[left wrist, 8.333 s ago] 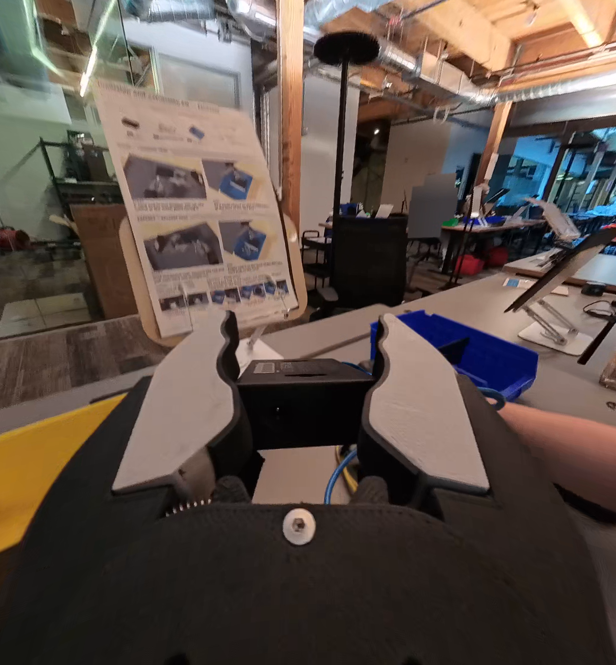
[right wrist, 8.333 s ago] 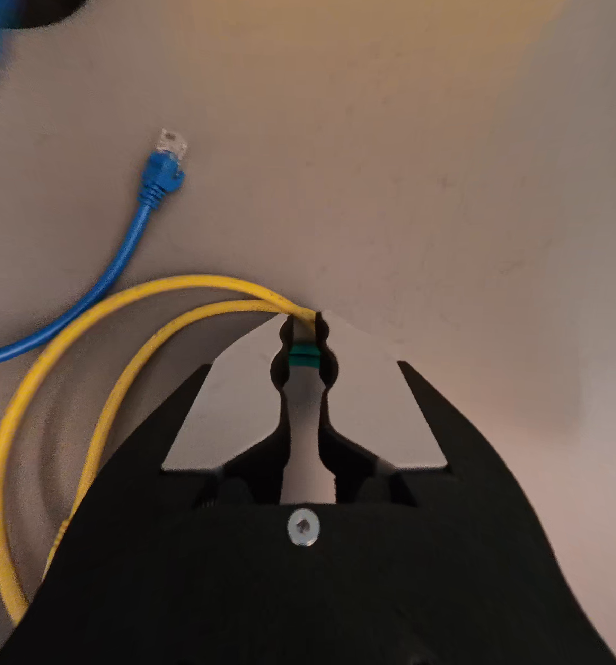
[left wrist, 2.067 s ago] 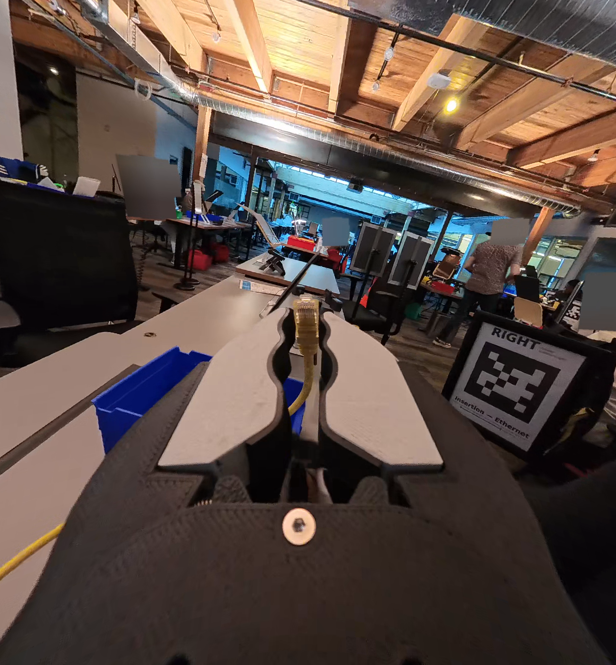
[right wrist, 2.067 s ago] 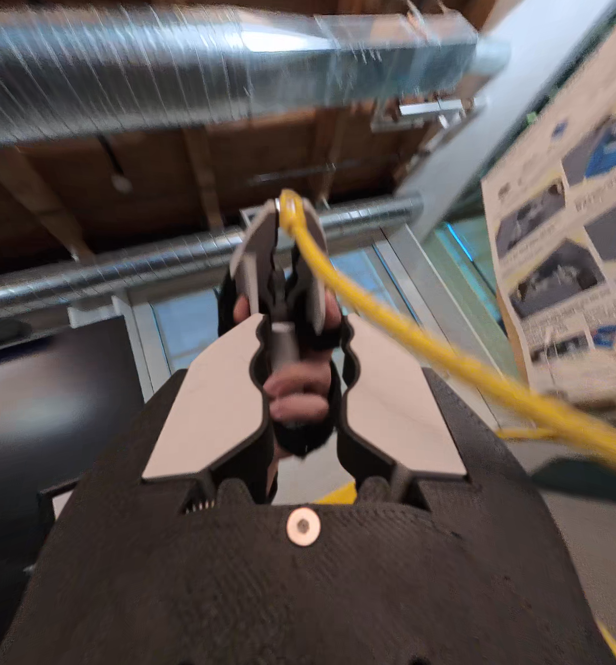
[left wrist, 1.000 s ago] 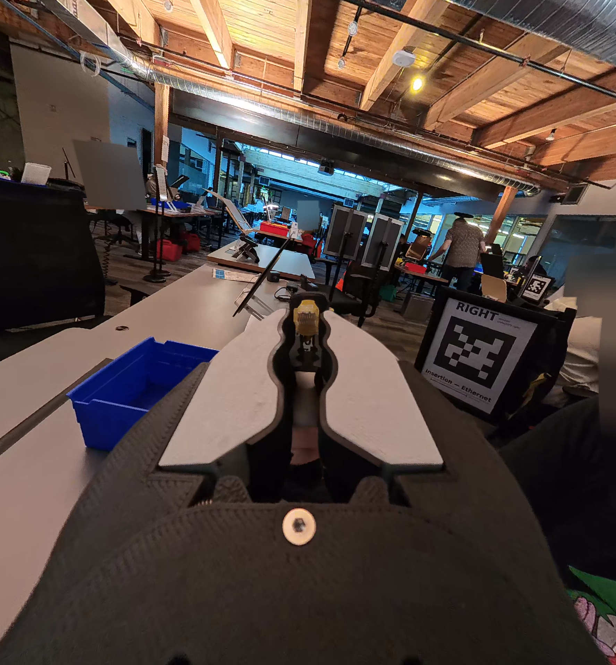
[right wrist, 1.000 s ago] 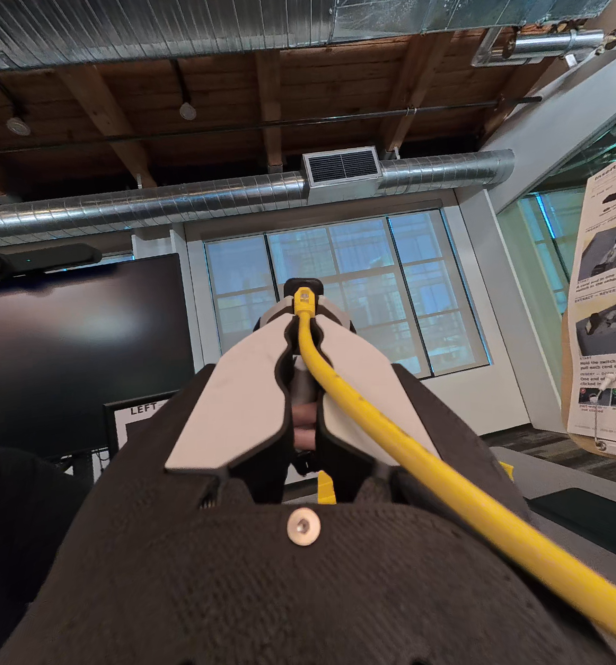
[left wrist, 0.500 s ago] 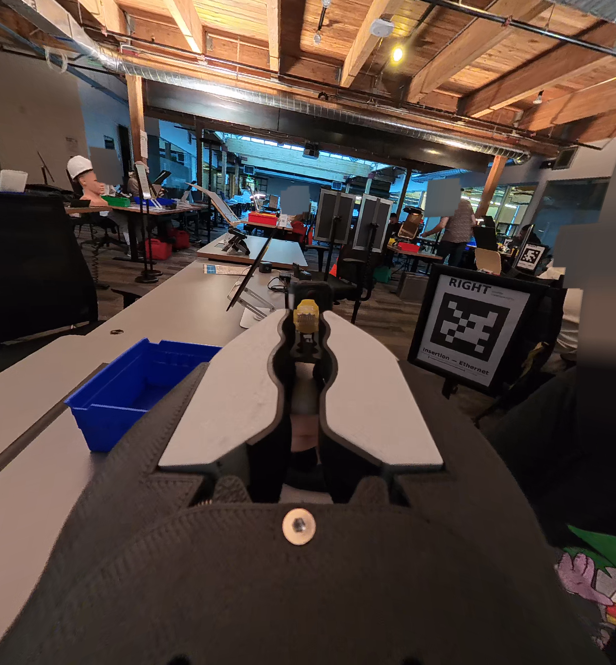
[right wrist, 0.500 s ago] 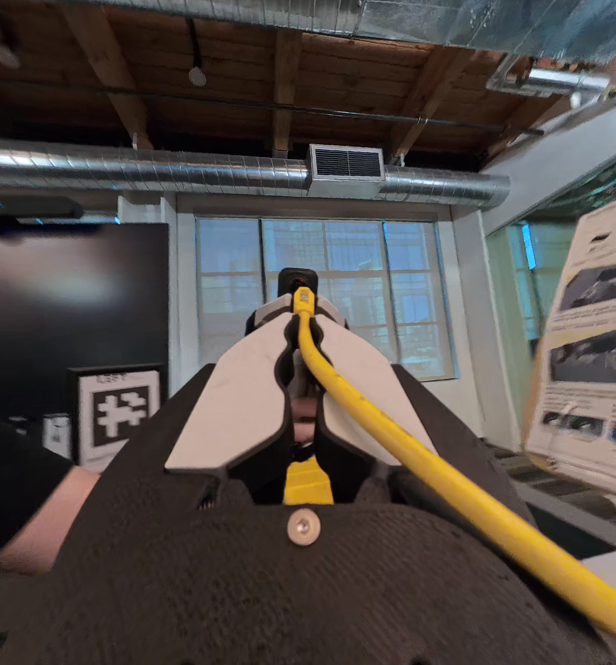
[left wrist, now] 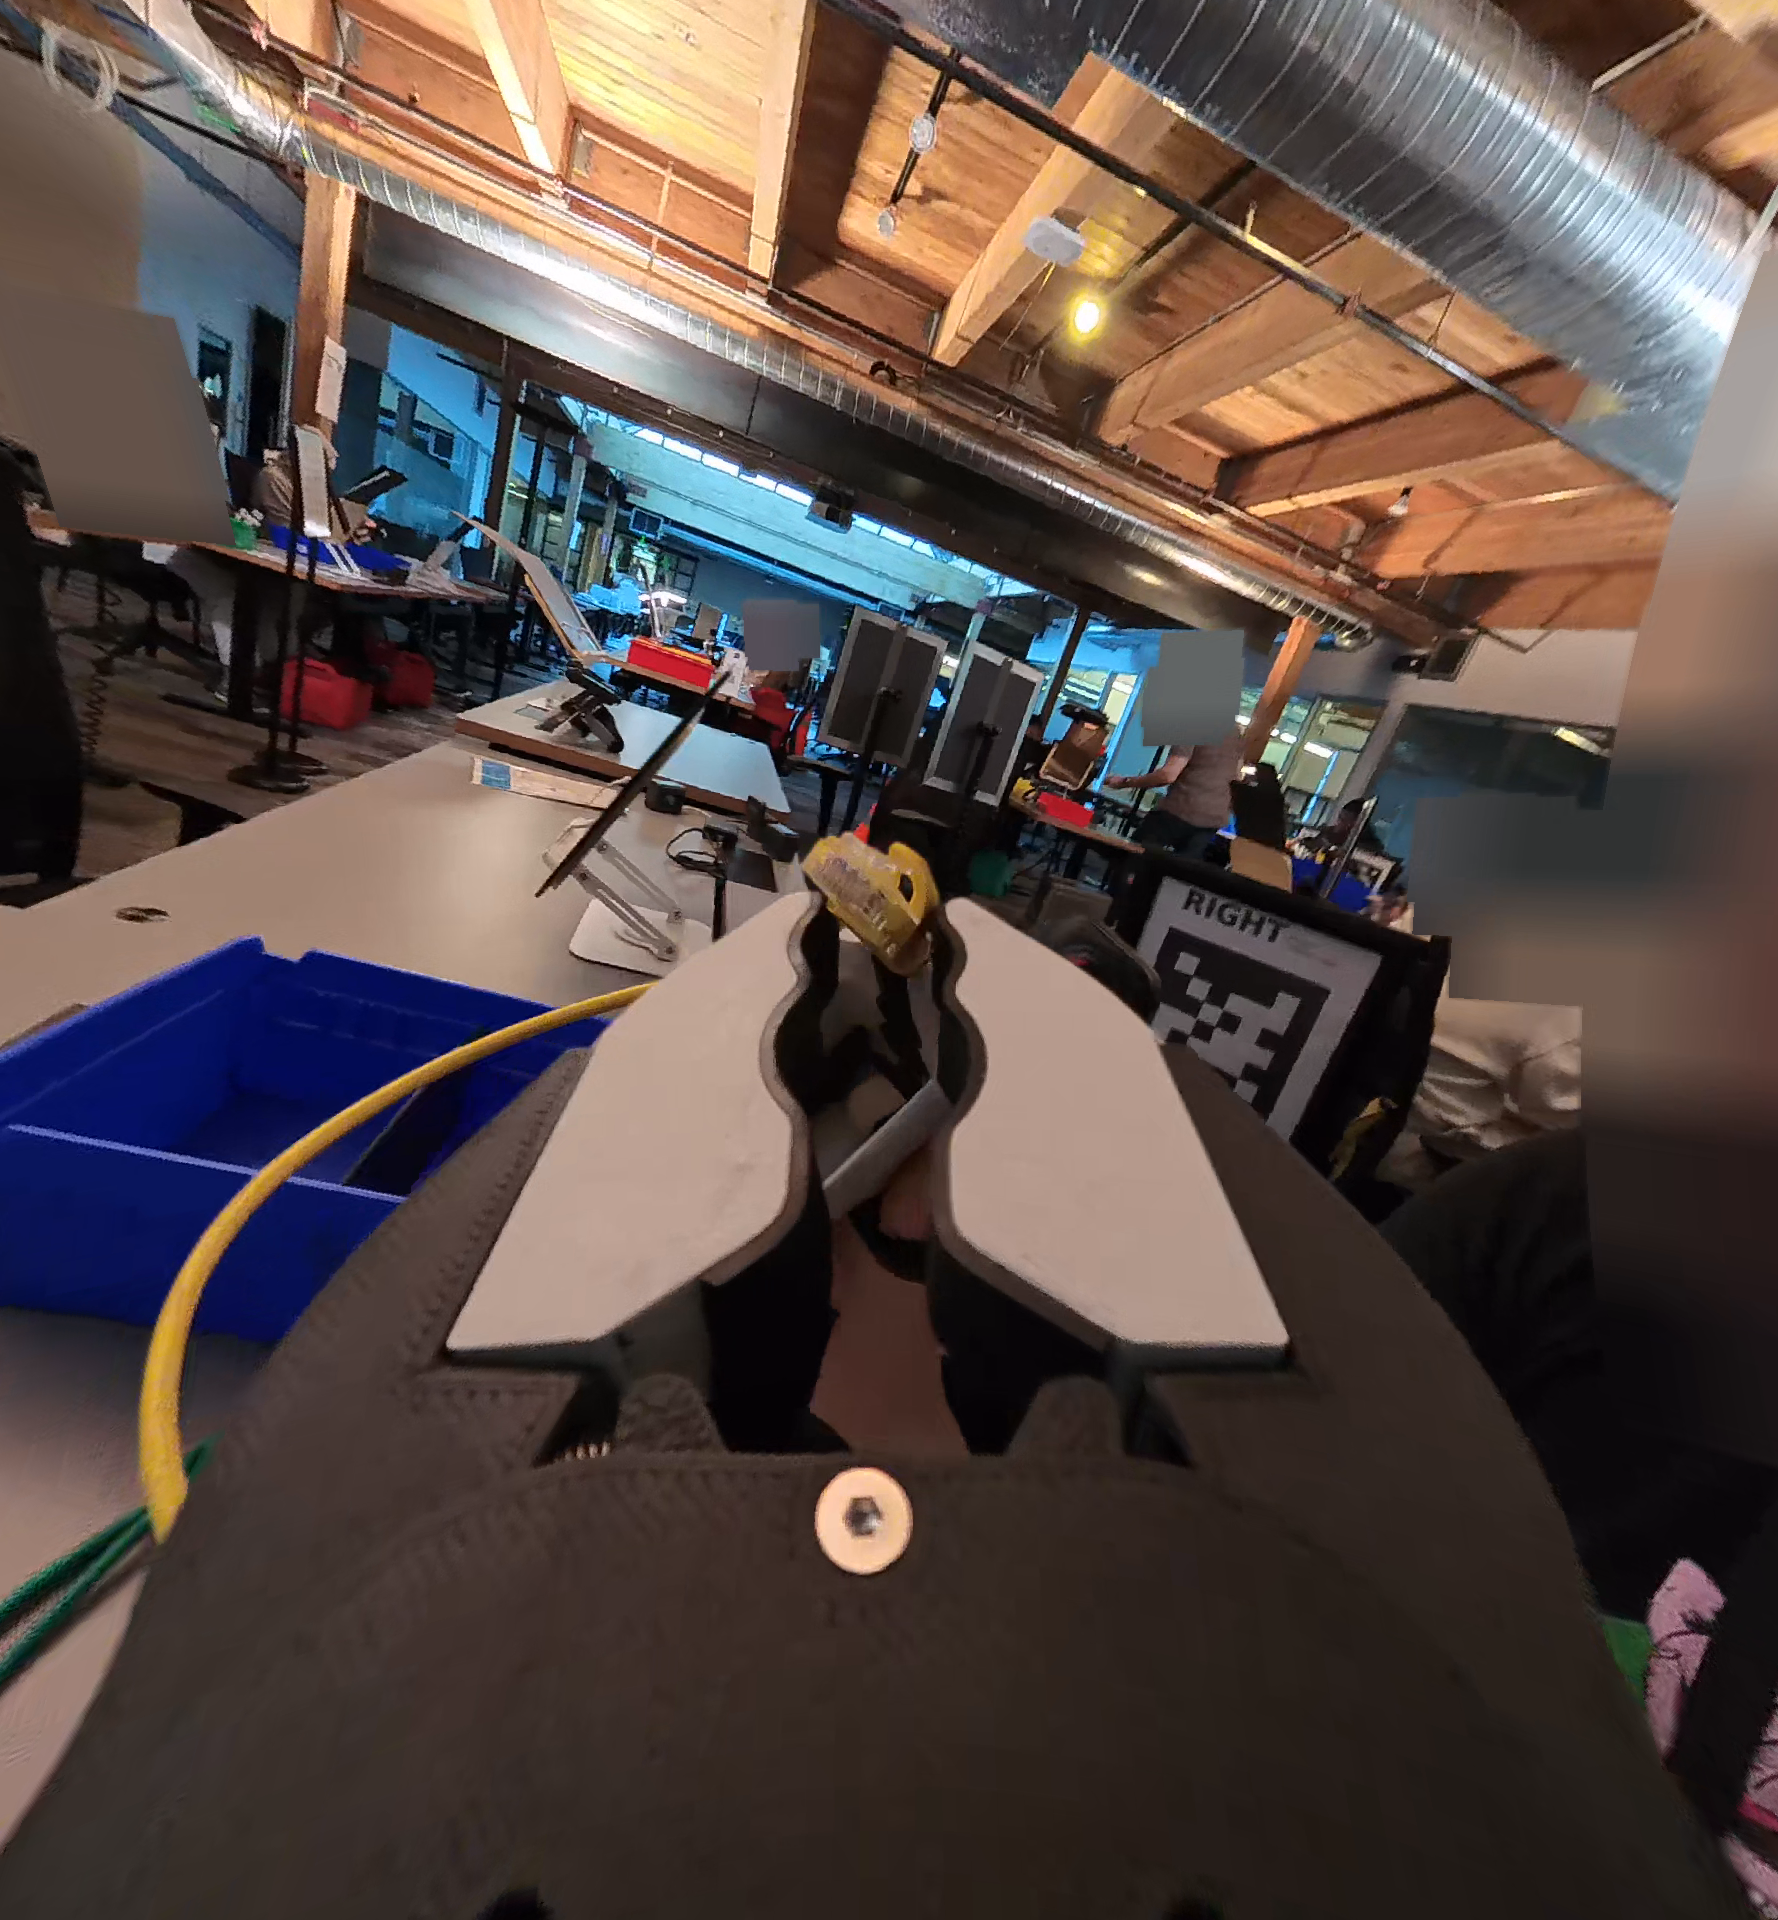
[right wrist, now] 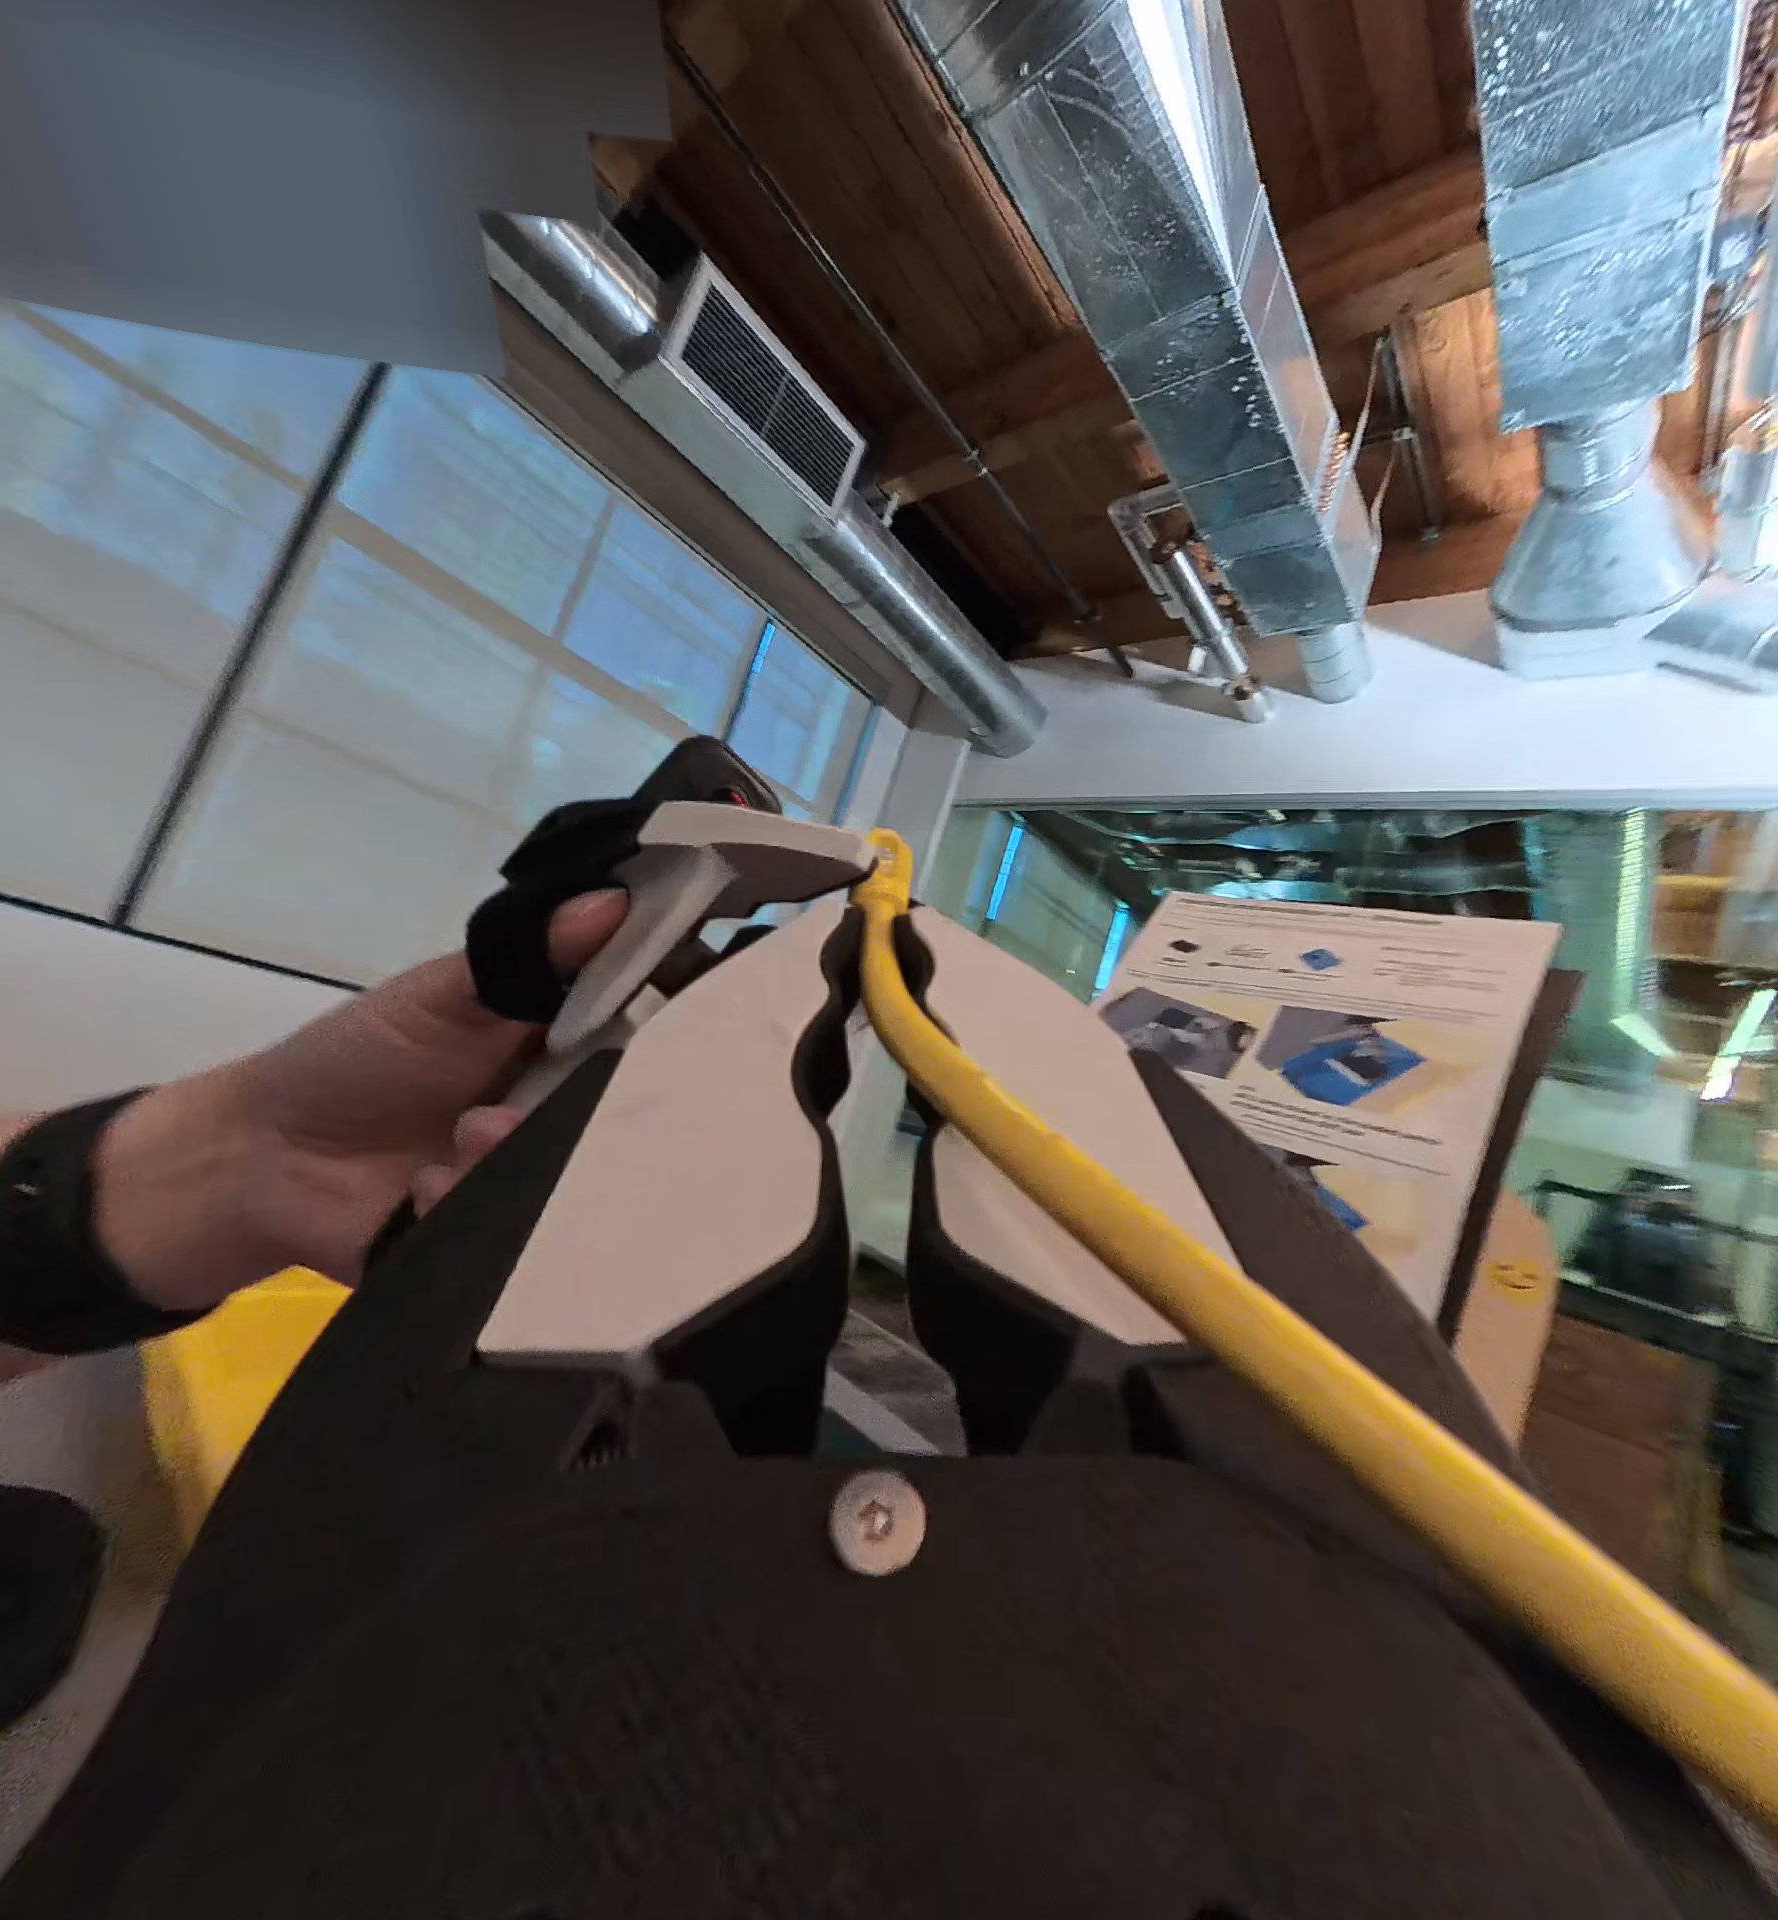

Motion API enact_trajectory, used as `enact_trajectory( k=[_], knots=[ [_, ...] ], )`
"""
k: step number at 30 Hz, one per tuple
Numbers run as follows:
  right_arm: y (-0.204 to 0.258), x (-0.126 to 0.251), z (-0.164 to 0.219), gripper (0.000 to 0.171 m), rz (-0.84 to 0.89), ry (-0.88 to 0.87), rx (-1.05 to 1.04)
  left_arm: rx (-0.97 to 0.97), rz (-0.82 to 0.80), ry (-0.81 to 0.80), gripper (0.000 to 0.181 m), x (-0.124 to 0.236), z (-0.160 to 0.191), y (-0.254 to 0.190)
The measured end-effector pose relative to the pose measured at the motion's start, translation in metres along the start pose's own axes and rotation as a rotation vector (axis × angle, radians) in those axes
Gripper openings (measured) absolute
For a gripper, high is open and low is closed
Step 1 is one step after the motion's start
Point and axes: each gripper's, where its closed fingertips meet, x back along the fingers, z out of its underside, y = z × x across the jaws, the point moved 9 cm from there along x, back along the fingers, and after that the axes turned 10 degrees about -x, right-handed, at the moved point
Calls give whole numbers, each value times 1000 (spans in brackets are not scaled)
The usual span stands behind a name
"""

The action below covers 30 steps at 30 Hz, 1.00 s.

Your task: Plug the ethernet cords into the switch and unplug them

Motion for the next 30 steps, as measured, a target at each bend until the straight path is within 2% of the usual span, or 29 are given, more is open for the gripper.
enact_trajectory(
  k=[4,11,30],
  knots=[
    [4,1,2,7,16,34,103,-35,-15,41,16,3,1,1],
    [5,2,2,7,-3,30,47,-114,-24,124,16,5,-2,-4],
    [6,-3,-4,7,-42,77,-140,-181,18,70,16,11,-2,-6]
  ],
)
